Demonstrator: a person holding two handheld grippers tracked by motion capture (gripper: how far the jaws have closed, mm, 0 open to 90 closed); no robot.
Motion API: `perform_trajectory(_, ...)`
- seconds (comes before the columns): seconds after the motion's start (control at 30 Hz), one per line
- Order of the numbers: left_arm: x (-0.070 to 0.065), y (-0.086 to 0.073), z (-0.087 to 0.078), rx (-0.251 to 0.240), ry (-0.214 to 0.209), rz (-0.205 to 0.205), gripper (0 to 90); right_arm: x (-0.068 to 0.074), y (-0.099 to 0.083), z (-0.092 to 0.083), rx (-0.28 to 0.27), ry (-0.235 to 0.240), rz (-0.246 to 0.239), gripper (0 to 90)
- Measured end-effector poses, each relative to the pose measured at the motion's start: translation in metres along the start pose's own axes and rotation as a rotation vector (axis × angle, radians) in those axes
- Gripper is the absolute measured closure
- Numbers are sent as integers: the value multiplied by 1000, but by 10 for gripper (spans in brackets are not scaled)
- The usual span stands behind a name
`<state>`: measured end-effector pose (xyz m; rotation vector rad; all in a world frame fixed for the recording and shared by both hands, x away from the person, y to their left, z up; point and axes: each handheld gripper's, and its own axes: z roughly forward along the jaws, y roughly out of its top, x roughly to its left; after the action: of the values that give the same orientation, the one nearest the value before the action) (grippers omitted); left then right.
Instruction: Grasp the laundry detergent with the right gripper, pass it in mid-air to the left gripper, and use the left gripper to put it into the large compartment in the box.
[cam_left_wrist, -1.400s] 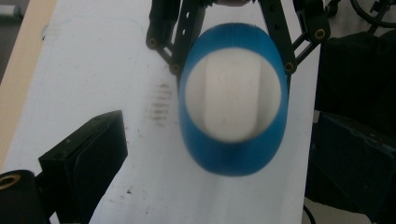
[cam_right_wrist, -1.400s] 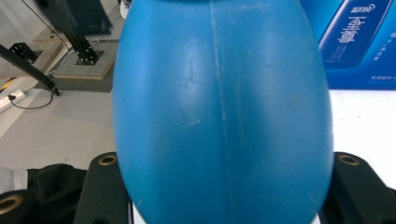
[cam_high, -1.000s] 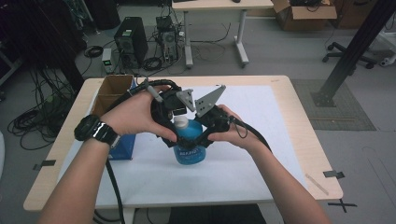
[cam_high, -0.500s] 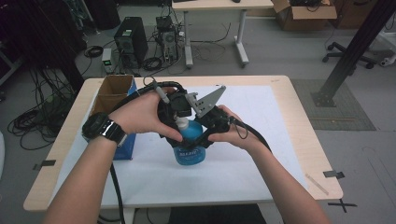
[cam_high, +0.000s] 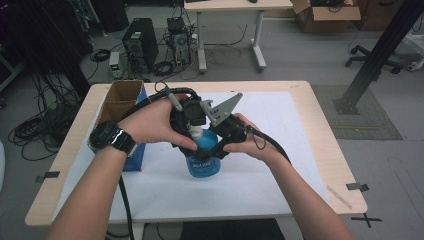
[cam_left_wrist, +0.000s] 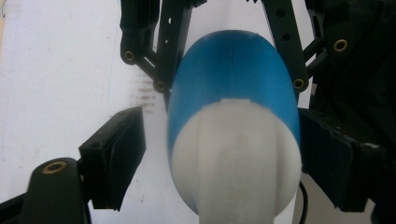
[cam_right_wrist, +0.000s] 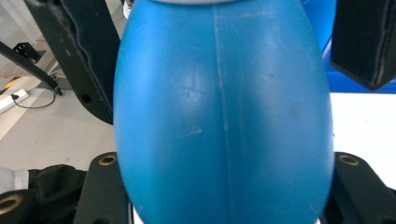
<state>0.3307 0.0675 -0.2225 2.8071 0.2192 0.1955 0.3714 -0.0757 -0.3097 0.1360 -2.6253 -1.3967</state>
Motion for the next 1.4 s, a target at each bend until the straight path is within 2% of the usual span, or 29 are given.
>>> perform_trajectory(0.77,-2,1,0,4,1,6,241,1,-1,1,4,-10,1,426)
perform_trajectory(1.4,0,2,1,14,4,-4,308,0,-1,2,2,-16,10,426)
